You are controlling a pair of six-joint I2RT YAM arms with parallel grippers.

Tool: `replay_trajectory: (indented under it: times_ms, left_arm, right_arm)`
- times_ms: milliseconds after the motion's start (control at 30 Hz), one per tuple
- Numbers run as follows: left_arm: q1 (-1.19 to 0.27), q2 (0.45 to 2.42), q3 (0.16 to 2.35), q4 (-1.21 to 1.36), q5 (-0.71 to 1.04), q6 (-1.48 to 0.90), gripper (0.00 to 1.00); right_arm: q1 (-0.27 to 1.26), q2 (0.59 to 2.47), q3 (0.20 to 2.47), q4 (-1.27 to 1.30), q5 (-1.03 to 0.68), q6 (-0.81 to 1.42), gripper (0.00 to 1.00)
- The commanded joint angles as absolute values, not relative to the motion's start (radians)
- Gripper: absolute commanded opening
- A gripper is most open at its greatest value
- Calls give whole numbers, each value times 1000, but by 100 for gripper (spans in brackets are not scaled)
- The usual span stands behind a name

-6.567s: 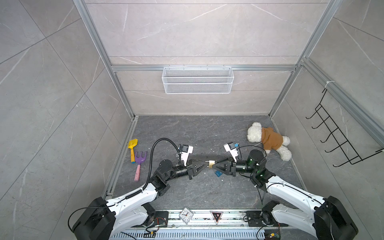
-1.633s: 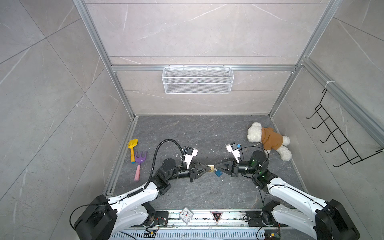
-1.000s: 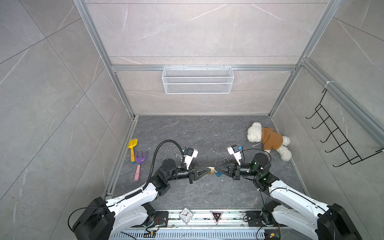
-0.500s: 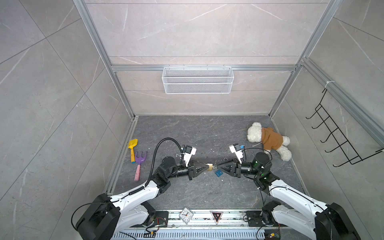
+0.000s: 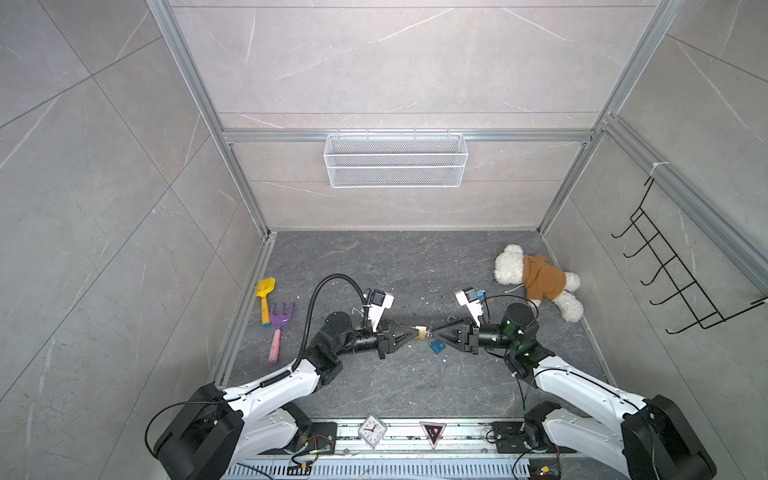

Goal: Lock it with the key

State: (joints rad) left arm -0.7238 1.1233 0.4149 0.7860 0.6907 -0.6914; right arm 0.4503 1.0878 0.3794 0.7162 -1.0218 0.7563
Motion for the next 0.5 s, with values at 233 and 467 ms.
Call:
replay_trajectory:
  times_ms: [233, 467]
  left_arm:
    - [-723, 1144, 469, 867, 709, -696, 0]
    - [-723, 1142, 472, 862, 702, -693, 0]
  right_arm:
    - [454, 1112, 368, 814, -1036, 786, 30]
    - [462, 1128, 371, 838, -1046, 801, 28]
